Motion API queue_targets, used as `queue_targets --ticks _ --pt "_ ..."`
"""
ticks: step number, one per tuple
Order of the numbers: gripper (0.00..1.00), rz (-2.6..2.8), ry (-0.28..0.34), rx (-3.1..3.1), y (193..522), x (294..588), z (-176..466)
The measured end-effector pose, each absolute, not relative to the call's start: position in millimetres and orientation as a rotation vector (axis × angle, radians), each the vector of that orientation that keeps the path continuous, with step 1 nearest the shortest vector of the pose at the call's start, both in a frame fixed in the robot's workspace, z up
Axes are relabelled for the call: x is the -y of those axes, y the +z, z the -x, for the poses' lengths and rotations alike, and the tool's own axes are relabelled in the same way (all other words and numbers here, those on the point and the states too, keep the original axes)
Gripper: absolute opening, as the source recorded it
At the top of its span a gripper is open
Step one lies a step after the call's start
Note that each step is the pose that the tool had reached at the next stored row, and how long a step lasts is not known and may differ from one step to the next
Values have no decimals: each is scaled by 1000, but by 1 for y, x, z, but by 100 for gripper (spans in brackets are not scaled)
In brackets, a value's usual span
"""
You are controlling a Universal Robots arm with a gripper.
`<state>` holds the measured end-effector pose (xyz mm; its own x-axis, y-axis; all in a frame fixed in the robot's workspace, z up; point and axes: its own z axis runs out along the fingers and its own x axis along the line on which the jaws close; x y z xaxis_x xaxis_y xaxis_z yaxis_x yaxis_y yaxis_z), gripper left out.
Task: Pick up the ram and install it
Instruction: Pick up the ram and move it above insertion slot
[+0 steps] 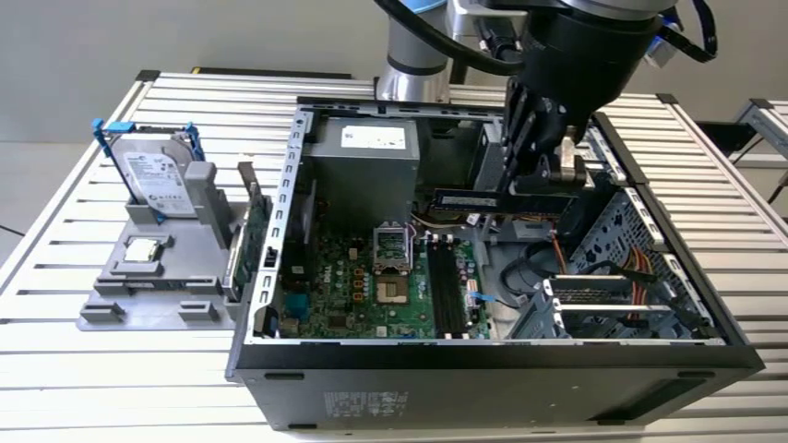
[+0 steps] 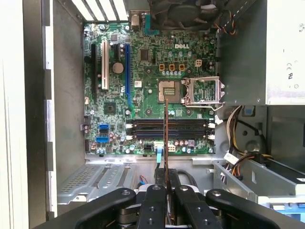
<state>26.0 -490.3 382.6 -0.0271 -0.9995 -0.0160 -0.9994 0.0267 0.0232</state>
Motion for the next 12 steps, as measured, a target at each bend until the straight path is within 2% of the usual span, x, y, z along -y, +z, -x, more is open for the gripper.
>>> queue_targets --ticks 12 --pt "0 -2154 -44 2281 383 477 -26"
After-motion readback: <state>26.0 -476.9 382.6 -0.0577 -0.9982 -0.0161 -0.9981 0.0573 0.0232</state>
